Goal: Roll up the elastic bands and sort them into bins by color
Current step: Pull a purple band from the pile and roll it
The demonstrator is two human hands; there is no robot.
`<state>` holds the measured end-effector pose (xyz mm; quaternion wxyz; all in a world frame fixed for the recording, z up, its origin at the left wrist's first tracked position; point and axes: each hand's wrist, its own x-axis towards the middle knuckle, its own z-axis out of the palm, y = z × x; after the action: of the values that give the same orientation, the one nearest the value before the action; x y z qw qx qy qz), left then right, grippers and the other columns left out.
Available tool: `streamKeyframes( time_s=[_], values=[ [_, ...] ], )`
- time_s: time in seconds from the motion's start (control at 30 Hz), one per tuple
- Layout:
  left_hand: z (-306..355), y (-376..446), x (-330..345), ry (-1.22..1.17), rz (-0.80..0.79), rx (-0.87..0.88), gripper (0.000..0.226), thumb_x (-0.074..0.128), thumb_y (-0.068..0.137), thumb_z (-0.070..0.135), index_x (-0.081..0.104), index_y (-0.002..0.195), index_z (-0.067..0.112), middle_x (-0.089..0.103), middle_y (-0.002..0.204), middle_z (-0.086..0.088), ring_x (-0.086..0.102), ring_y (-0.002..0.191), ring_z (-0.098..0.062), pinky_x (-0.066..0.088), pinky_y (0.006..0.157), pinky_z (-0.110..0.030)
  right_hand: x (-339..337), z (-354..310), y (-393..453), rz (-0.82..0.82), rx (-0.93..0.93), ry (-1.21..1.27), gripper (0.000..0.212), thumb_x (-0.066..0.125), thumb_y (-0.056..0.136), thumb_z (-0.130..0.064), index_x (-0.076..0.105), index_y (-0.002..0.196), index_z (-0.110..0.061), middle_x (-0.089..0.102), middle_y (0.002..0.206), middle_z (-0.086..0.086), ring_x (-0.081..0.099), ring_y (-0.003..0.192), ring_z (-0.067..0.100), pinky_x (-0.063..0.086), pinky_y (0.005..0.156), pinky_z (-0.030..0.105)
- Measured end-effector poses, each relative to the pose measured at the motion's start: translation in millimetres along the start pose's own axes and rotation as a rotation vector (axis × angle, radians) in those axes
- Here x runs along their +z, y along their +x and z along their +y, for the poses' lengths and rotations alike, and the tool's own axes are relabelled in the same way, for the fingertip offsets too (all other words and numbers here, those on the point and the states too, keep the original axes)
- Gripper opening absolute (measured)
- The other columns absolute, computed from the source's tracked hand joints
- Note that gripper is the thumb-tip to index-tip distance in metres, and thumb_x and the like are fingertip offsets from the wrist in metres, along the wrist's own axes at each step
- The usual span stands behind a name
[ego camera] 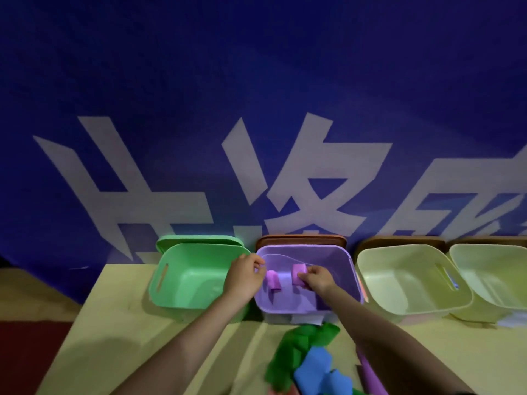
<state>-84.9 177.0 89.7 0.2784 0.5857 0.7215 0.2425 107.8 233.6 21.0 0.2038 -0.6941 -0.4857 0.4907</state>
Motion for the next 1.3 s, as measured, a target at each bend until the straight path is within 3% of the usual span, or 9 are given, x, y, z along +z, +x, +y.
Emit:
streamKeyframes(
  time_s=[0.13,0.23,0.33,0.73,0.83,0.93,1.0,1.1,1.3],
  values=[
    [-29.4,29.6,13.3,0.125,-0.052,0.074,0.020,0.053,0.092,0.023,0.063,0.109,0.019,0.058,0.110,-0.002,0.050,0.106,-0.021,0.041,0.093,-0.031,32.1,11.7,38.0,-0.015,0.036,-0.147,0.039,0.067,0.083,-0.006,0.049,0.050,-0.015,0.046,0.038,-0.007,0.045,0.050,0.016,0.040,0.052,0.028],
    [-45.5,38.7,22.5,0.166,-0.072,0.130,0.024,0.054,0.091,0.022,0.061,0.113,0.018,0.055,0.110,-0.005,0.048,0.107,-0.023,0.039,0.093,-0.033,45.1,22.3,55.0,-0.013,0.092,-0.275,0.037,0.068,0.084,-0.013,0.046,0.054,-0.017,0.049,0.053,-0.002,0.047,0.062,0.019,0.039,0.057,0.026],
    [-50.9,45.5,28.9,0.110,-0.032,0.125,0.028,0.058,0.088,0.018,0.059,0.116,0.018,0.050,0.109,-0.005,0.046,0.107,-0.022,0.041,0.090,-0.034,45.9,19.0,61.5,-0.023,0.081,-0.275,0.035,0.069,0.083,-0.011,0.048,0.055,-0.017,0.048,0.056,-0.001,0.046,0.060,0.017,0.034,0.045,0.016],
    [-57.6,44.2,45.4,0.018,0.010,0.075,0.025,0.055,0.090,0.020,0.054,0.115,0.023,0.047,0.107,-0.002,0.050,0.098,-0.023,0.046,0.075,-0.036,53.5,12.9,67.3,-0.081,0.064,-0.409,0.038,0.071,0.083,-0.027,0.049,0.053,-0.017,0.059,0.075,0.011,0.054,0.076,0.024,0.047,0.078,0.034],
    [-58.1,43.5,46.9,0.008,0.020,0.070,0.024,0.055,0.090,0.021,0.055,0.114,0.023,0.048,0.106,-0.002,0.050,0.099,-0.022,0.046,0.076,-0.036,55.3,7.6,68.6,-0.102,0.088,-0.551,0.025,0.063,0.086,-0.036,0.068,0.077,-0.012,0.070,0.098,0.014,0.063,0.095,0.030,0.047,0.085,0.032],
    [-59.2,43.3,47.4,-0.002,0.020,0.069,0.025,0.055,0.090,0.021,0.055,0.114,0.023,0.048,0.107,-0.002,0.050,0.099,-0.023,0.046,0.075,-0.036,52.7,6.6,68.7,-0.010,0.129,-0.622,0.042,0.064,0.081,-0.047,0.068,0.103,-0.012,0.068,0.112,0.011,0.061,0.105,0.028,0.044,0.092,0.031],
    [-59.1,43.1,47.1,-0.006,0.020,0.066,0.025,0.055,0.089,0.020,0.055,0.114,0.023,0.049,0.106,-0.002,0.050,0.098,-0.022,0.045,0.074,-0.034,48.3,8.9,69.9,0.052,0.234,-0.576,0.060,0.074,0.072,-0.052,0.063,0.110,-0.007,0.064,0.112,0.010,0.058,0.105,0.027,0.042,0.090,0.029],
    [-59.2,43.0,47.7,-0.006,0.020,0.060,0.026,0.054,0.090,0.020,0.054,0.115,0.024,0.049,0.107,-0.002,0.051,0.098,-0.022,0.046,0.074,-0.034,50.7,8.6,70.5,0.010,0.265,-0.510,0.053,0.078,0.073,-0.045,0.067,0.101,-0.001,0.067,0.094,0.011,0.061,0.087,0.023,0.038,0.069,0.025],
    [-58.7,42.3,49.8,-0.018,0.043,0.065,0.026,0.055,0.089,0.018,0.055,0.114,0.023,0.049,0.105,-0.002,0.050,0.097,-0.022,0.043,0.070,-0.031,59.5,5.1,60.8,0.025,0.193,-0.564,0.042,0.070,0.081,-0.040,0.069,0.098,-0.002,0.070,0.106,0.017,0.064,0.100,0.032,0.046,0.082,0.032]
  ],
)
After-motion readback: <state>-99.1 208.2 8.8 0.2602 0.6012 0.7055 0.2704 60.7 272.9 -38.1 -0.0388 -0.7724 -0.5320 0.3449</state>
